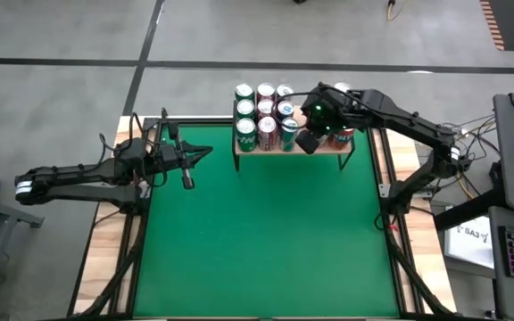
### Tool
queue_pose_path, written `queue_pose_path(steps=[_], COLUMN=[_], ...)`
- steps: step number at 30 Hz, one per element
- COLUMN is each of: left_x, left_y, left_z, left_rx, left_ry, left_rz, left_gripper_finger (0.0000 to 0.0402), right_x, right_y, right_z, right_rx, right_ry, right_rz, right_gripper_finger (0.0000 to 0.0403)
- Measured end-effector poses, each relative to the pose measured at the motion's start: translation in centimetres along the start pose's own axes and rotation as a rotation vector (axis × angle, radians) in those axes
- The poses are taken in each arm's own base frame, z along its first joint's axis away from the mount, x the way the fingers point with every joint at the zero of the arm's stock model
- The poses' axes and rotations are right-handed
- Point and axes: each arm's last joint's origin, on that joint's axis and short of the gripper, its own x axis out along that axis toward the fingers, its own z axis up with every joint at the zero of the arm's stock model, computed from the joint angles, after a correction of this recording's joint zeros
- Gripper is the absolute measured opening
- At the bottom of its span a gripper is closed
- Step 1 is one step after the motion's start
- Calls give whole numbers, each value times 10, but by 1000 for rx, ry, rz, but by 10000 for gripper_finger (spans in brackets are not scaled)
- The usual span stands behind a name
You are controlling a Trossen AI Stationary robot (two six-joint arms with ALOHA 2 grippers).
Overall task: Place canned beverage on shelf
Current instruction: Return to Home Position
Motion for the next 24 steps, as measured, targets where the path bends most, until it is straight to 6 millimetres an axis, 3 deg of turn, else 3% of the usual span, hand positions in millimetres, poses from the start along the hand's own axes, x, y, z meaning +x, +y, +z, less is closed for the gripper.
queue_pose_path(steps=[6,12,18,24], left_x=[0,-1,-6,-30], left_y=[0,0,-3,-4], left_z=[0,1,5,4], left_rx=[-2,-48,-133,-170], left_ry=[0,-4,-26,57], left_rz=[0,-3,-59,-78], left_gripper_finger=[0,0,0,0], right_x=[-22,-26,-19,-20], right_y=[28,49,52,42], right_z=[-2,-23,-57,-87], right_rx=[-119,-241,-321,-372], right_ry=[-229,-410,-529,-655], right_rz=[129,225,274,383], right_gripper_finger=[9,9,9,9])
